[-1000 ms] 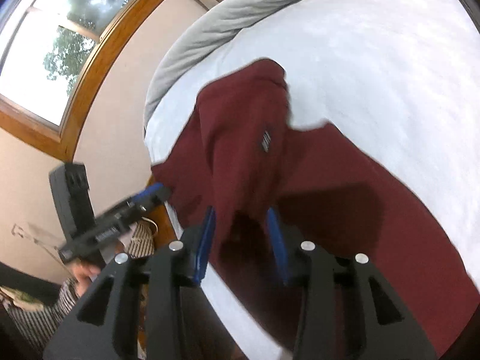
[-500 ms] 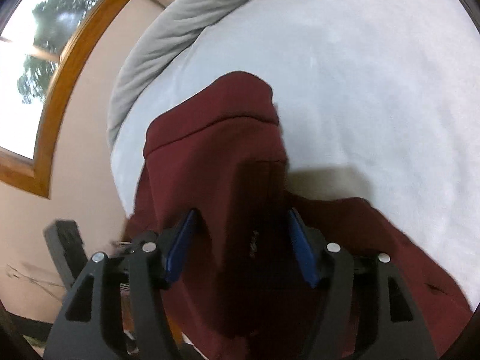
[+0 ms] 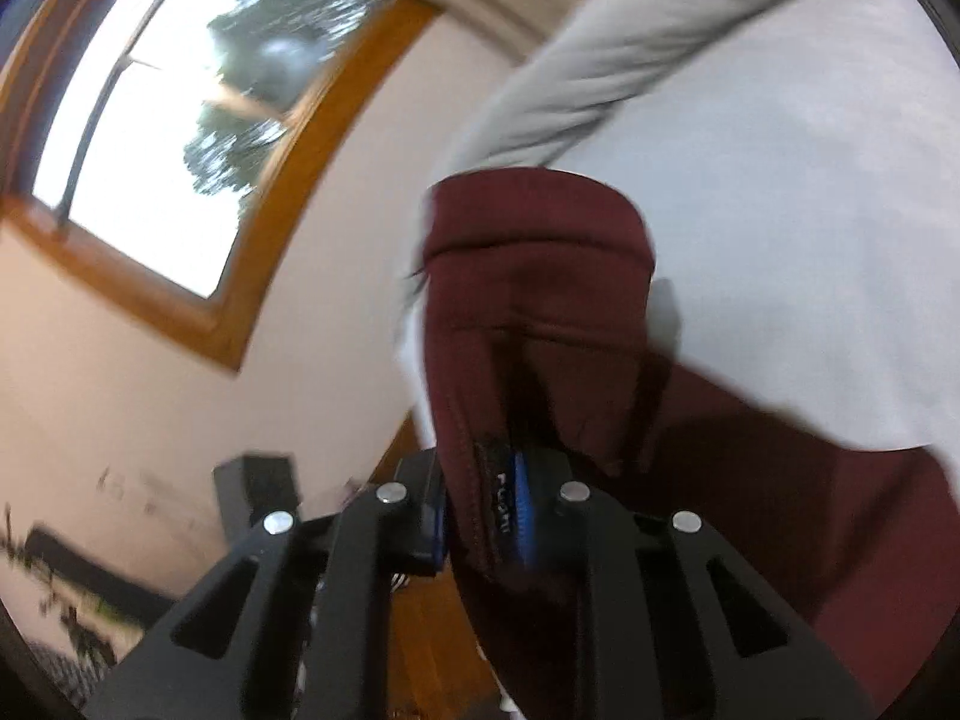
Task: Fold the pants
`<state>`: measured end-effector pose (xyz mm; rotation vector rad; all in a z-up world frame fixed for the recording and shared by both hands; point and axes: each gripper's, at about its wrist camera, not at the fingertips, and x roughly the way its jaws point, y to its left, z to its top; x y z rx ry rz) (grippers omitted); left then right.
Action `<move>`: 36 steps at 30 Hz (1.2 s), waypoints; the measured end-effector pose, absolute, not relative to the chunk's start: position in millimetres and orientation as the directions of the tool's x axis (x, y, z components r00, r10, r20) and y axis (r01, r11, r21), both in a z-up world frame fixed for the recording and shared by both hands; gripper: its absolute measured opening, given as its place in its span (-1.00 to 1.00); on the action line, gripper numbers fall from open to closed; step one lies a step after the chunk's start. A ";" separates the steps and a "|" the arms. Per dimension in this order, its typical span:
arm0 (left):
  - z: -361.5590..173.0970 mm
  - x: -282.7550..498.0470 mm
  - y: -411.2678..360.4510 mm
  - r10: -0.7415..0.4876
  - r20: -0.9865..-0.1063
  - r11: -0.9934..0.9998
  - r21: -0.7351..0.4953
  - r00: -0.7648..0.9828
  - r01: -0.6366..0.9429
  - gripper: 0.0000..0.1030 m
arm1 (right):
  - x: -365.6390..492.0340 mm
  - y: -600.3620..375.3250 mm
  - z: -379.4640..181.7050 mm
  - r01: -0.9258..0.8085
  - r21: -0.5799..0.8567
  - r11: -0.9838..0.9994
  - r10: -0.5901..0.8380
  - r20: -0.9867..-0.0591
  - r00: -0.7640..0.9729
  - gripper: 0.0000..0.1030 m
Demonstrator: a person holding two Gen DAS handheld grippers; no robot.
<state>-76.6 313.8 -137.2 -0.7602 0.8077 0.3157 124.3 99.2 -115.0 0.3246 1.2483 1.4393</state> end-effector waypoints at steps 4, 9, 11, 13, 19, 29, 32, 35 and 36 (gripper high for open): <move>-125.9 -97.5 325.0 -0.042 -0.677 0.638 -0.585 0.735 -0.502 0.26 | 79.8 132.0 -128.4 -0.609 0.771 0.188 0.768 -0.502 -0.398 -0.69; -143.0 -90.5 337.1 -0.124 -0.668 0.573 -0.652 0.733 -0.497 0.29 | 48.2 146.4 -167.5 -0.626 0.741 0.243 0.685 -0.588 -0.430 -0.69; -155.0 -85.3 339.4 -0.183 -0.634 0.509 -0.715 0.751 -0.480 0.29 | 47.4 143.5 -170.3 -0.614 0.748 0.251 0.700 -0.578 -0.418 -0.69; -161.0 -80.3 340.1 -0.209 -0.605 0.459 -0.754 0.768 -0.470 0.29 | 46.5 141.4 -166.9 -0.612 0.751 0.247 0.713 -0.568 -0.410 -0.69; -167.6 -55.3 344.3 -0.164 -0.656 0.467 -0.710 0.737 -0.528 -0.31 | 38.5 142.2 -160.7 -0.674 0.697 0.246 0.686 -0.616 -0.387 -0.49; -172.6 -50.1 338.9 -0.072 -0.768 0.602 -0.542 0.637 -0.586 -0.62 | 46.8 -12.8 -148.0 -0.559 0.735 0.384 0.751 -0.601 -0.275 -0.04; -147.3 -61.4 324.4 -0.029 -0.749 0.628 -0.529 0.662 -0.572 -0.41 | 52.1 -119.3 -155.8 -0.468 0.699 0.541 0.731 -0.666 -0.149 -0.04; -125.1 -71.9 301.5 0.044 -0.756 0.667 -0.464 0.653 -0.583 -0.17 | 46.7 -203.6 -164.8 -0.350 0.663 0.662 0.692 -0.720 -0.055 0.01; -119.0 -74.4 290.2 0.054 -0.756 0.679 -0.451 0.652 -0.579 -0.16 | 43.2 -223.9 -166.9 -0.316 0.660 0.682 0.687 -0.726 -0.035 0.00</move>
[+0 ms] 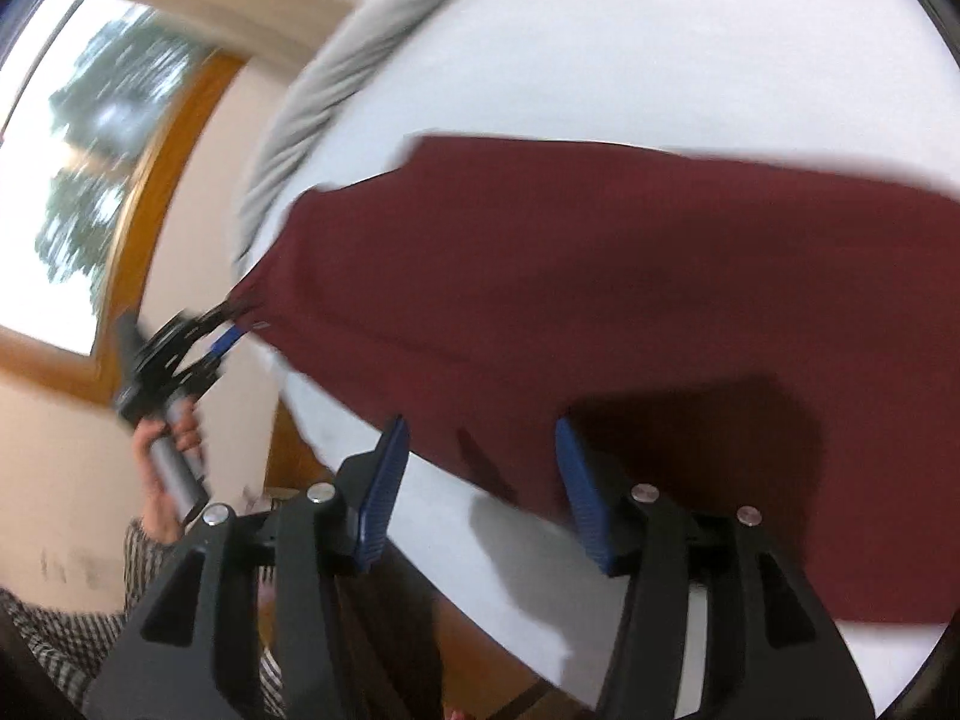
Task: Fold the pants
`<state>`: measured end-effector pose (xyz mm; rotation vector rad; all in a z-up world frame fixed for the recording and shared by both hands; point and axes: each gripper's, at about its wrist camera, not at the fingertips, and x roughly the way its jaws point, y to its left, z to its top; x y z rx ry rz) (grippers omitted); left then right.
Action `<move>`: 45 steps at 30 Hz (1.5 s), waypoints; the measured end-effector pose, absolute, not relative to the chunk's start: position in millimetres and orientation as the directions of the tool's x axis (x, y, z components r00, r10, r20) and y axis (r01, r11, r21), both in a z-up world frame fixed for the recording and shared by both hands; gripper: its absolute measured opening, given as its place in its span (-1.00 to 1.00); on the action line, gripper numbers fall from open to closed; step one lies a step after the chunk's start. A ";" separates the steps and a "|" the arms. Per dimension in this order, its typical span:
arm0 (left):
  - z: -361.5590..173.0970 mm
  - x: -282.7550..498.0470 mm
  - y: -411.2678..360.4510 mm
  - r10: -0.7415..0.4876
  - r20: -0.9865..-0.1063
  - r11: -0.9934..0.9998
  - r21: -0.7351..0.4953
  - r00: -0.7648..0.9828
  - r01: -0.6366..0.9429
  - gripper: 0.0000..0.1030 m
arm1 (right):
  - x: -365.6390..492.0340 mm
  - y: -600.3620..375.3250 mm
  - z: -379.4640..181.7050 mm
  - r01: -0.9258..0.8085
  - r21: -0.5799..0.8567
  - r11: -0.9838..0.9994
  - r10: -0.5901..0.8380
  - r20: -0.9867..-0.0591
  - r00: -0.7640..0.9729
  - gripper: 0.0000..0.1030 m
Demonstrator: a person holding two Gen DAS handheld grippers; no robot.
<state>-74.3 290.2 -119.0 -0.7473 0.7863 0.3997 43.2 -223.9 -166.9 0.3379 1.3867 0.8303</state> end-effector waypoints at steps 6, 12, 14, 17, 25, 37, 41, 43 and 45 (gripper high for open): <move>-106.5 -60.9 203.4 -0.087 -0.755 0.745 -0.483 0.650 -0.460 -0.04 | 11.4 -307.2 -180.1 -0.141 0.691 0.709 0.703 -0.709 0.064 0.00; -143.1 -33.5 186.0 -0.178 -0.826 0.673 -0.499 0.535 -0.546 -0.06 | 6.0 -340.5 -180.2 -0.103 0.724 0.682 0.732 -0.673 0.109 0.00; -148.9 -30.2 190.6 -0.193 -0.825 0.651 -0.513 0.532 -0.560 -0.22 | 5.6 -348.2 -180.1 -0.099 0.726 0.680 0.733 -0.670 0.123 0.00; -159.4 -21.6 195.9 -0.265 -0.801 0.598 -0.573 0.537 -0.560 -0.68 | 4.6 -361.6 -184.4 -0.069 0.729 0.681 0.730 -0.669 0.140 0.00; -123.1 -45.0 173.8 -0.172 -0.787 0.698 -0.522 0.592 -0.491 -1.00 | -0.1 -388.5 -178.7 -0.041 0.735 0.677 0.727 -0.660 0.187 0.08; -171.8 -16.0 181.1 -0.371 -0.772 0.548 -0.631 0.516 -0.549 -0.77 | -8.4 -377.8 -178.4 -0.047 0.747 0.663 0.744 -0.650 0.155 0.20; -187.8 -14.0 190.9 -0.401 -0.766 0.469 -0.642 0.502 -0.606 -0.77 | -7.3 -378.7 -175.9 -0.055 0.742 0.668 0.740 -0.654 0.159 0.20; -188.2 -21.1 192.9 -0.423 -0.753 0.426 -0.657 0.505 -0.622 -0.69 | -7.1 -379.1 -174.3 -0.063 0.735 0.675 0.734 -0.660 0.161 0.20; -182.7 -25.4 193.2 -0.411 -0.763 0.436 -0.645 0.499 -0.627 -0.53 | -6.3 -380.0 -173.6 -0.067 0.733 0.676 0.733 -0.661 0.162 0.20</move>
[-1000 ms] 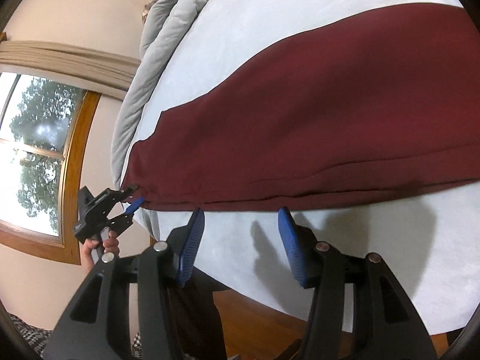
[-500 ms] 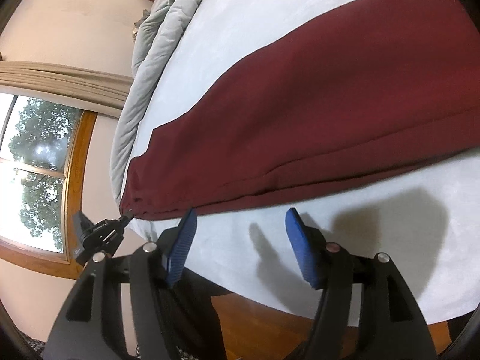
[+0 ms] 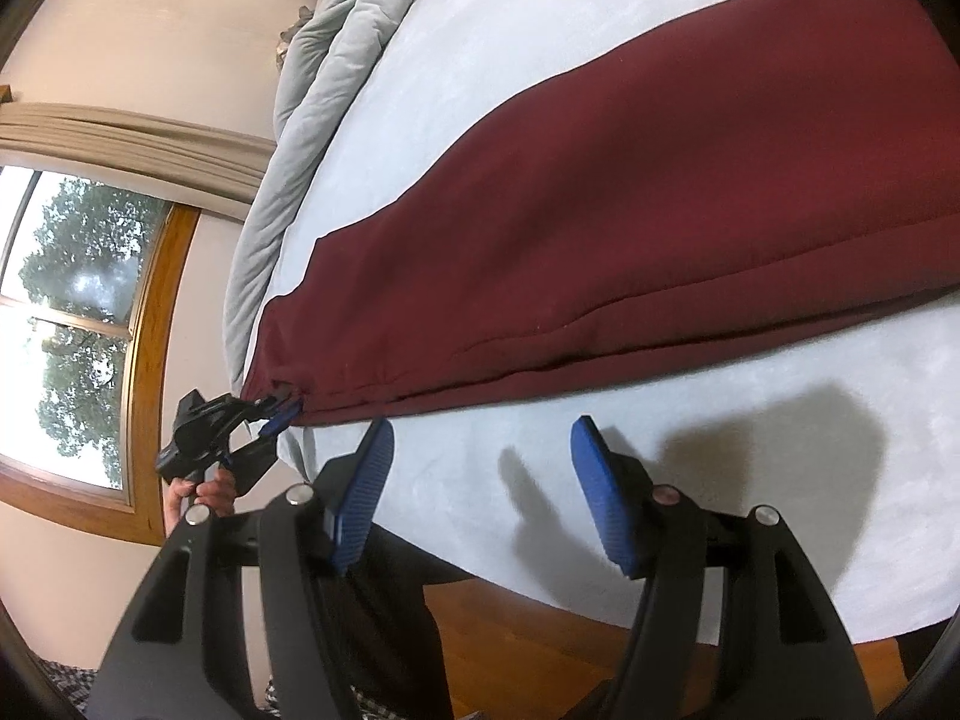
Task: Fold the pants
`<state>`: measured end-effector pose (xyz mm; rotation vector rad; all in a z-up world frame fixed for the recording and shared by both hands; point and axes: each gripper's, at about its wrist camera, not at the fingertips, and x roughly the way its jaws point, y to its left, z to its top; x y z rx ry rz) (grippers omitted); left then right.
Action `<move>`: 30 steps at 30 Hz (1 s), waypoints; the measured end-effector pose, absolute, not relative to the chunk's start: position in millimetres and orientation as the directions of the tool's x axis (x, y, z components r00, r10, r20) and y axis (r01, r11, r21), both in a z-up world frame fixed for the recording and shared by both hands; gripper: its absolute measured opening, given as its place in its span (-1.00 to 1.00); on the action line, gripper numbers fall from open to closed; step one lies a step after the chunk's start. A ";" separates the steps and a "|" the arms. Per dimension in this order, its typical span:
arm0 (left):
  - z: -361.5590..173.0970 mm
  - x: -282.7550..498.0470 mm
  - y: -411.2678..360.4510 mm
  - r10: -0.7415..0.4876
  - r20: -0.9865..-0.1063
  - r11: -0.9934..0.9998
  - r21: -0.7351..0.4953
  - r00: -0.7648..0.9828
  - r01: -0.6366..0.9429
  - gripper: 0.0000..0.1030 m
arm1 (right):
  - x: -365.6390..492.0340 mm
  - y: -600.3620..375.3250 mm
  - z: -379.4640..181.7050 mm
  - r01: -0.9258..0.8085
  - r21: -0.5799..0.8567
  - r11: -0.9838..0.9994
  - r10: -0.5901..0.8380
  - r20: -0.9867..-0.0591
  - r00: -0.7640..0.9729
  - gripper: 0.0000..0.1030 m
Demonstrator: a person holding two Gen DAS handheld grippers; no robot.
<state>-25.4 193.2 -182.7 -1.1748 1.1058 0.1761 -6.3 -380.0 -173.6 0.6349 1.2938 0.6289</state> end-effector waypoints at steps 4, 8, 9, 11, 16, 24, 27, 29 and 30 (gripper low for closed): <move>-176.9 -42.5 199.6 -0.371 -0.778 0.430 -0.628 0.508 -0.648 -0.05 | -4.0 -380.3 -178.4 -0.054 0.736 0.675 0.733 -0.662 0.157 0.20; -186.6 -44.4 207.9 -0.377 -0.770 0.402 -0.636 0.514 -0.658 -0.05 | -4.7 -376.2 -181.1 -0.053 0.735 0.676 0.734 -0.664 0.146 0.20; -188.0 -40.9 208.1 -0.379 -0.769 0.397 -0.638 0.515 -0.660 -0.05 | -5.2 -375.1 -180.7 -0.062 0.732 0.679 0.732 -0.666 0.143 0.20; -188.7 -35.6 209.4 -0.377 -0.767 0.389 -0.640 0.519 -0.663 -0.04 | -4.4 -374.7 -180.9 -0.064 0.727 0.683 0.728 -0.671 0.140 0.20; -186.3 -32.5 210.9 -0.381 -0.765 0.370 -0.641 0.520 -0.672 -0.04 | -2.1 -376.6 -183.0 -0.054 0.728 0.684 0.727 -0.673 0.140 0.20; -167.1 -36.5 199.3 -0.397 -0.768 0.391 -0.637 0.503 -0.665 -0.04 | -3.1 -375.9 -186.1 -0.046 0.731 0.681 0.729 -0.671 0.134 0.20; -179.7 -32.8 201.7 -0.404 -0.772 0.365 -0.627 0.490 -0.688 -0.04 | -3.8 -375.3 -185.2 -0.054 0.727 0.685 0.726 -0.674 0.134 0.20; -188.5 -30.4 204.4 -0.415 -0.764 0.342 -0.634 0.494 -0.694 -0.04 | -3.6 -376.5 -184.4 -0.052 0.729 0.682 0.728 -0.672 0.137 0.20; -191.5 -30.0 206.0 -0.420 -0.755 0.332 -0.644 0.503 -0.690 -0.04 | -3.1 -377.5 -184.3 -0.050 0.729 0.683 0.727 -0.672 0.139 0.20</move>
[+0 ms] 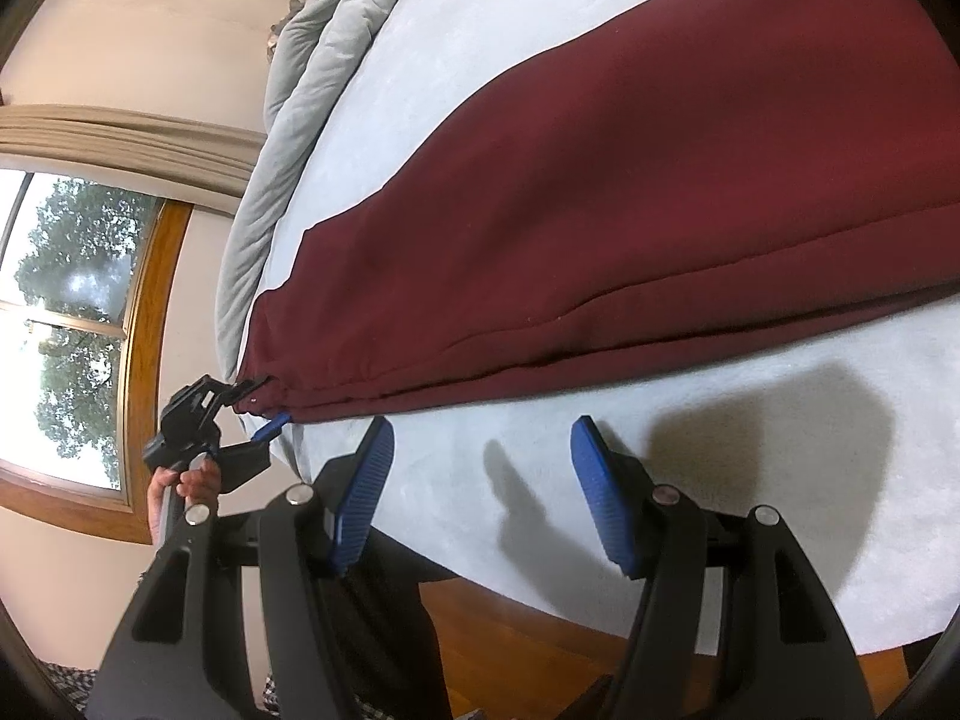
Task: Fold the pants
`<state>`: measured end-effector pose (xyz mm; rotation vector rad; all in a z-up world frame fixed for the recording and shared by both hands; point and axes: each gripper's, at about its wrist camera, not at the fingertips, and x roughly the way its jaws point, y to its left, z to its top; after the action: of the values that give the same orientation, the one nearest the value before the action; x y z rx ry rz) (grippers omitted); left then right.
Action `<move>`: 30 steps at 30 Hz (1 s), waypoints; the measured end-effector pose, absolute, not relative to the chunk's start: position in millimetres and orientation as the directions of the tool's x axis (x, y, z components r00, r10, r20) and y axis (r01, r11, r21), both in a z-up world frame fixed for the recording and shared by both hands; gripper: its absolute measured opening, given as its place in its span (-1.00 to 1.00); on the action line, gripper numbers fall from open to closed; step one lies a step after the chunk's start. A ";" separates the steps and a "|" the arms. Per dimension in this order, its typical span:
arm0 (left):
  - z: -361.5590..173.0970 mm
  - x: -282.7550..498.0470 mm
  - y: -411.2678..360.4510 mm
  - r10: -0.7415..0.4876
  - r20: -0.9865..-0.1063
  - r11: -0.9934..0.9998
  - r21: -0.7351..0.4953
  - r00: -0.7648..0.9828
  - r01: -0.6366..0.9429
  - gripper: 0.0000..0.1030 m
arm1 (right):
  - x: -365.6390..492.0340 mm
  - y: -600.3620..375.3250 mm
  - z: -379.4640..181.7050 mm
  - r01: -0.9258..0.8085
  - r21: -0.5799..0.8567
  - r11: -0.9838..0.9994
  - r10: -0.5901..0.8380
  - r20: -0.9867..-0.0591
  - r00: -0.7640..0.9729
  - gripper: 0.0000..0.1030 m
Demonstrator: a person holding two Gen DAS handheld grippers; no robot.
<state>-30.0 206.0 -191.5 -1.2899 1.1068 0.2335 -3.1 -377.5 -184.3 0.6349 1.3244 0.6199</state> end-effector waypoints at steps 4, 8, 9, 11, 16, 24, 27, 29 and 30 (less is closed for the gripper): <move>-191.3 -24.4 206.6 -0.424 -0.736 0.326 -0.667 0.527 -0.669 -0.04 | -2.4 -379.6 -187.0 -0.037 0.727 0.685 0.724 -0.675 0.139 0.20; -195.7 -23.7 201.4 -0.415 -0.758 0.368 -0.646 0.503 -0.669 -0.68 | -4.4 -377.9 -191.0 -0.028 0.727 0.686 0.724 -0.677 0.133 0.20; -194.2 -25.4 200.2 -0.412 -0.759 0.378 -0.645 0.504 -0.664 -0.75 | -4.8 -377.7 -190.7 -0.028 0.729 0.684 0.725 -0.676 0.133 0.20; -184.9 -36.9 197.1 -0.380 -0.769 0.413 -0.638 0.514 -0.650 -0.83 | -4.6 -379.2 -189.0 -0.030 0.729 0.684 0.725 -0.675 0.137 0.20; -194.2 -61.3 198.9 -0.347 -0.821 0.473 -0.571 0.454 -0.671 -0.97 | -1.5 -388.1 -186.0 -0.012 0.734 0.679 0.726 -0.668 0.161 0.22; -144.3 -39.6 148.2 -0.319 -0.802 0.665 -0.569 0.505 -0.484 -0.54 | -2.0 -411.8 -190.2 0.087 0.725 0.683 0.702 -0.684 0.198 0.42; -129.8 -16.7 108.2 -0.325 -0.800 0.746 -0.545 0.504 -0.383 -0.12 | -0.7 -432.8 -192.8 0.159 0.726 0.669 0.686 -0.685 0.245 0.44; -126.8 2.4 81.1 -0.351 -0.794 0.779 -0.542 0.497 -0.314 -0.07 | 1.3 -454.4 -195.2 0.218 0.724 0.655 0.663 -0.688 0.294 0.44; -127.2 7.8 73.5 -0.363 -0.792 0.784 -0.545 0.492 -0.299 -0.06 | 3.0 -462.6 -196.7 0.236 0.728 0.643 0.660 -0.684 0.311 0.44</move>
<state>7.8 73.5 -127.2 -0.7046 1.0808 -0.0429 3.0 -462.6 -196.7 0.8770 1.2603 0.3334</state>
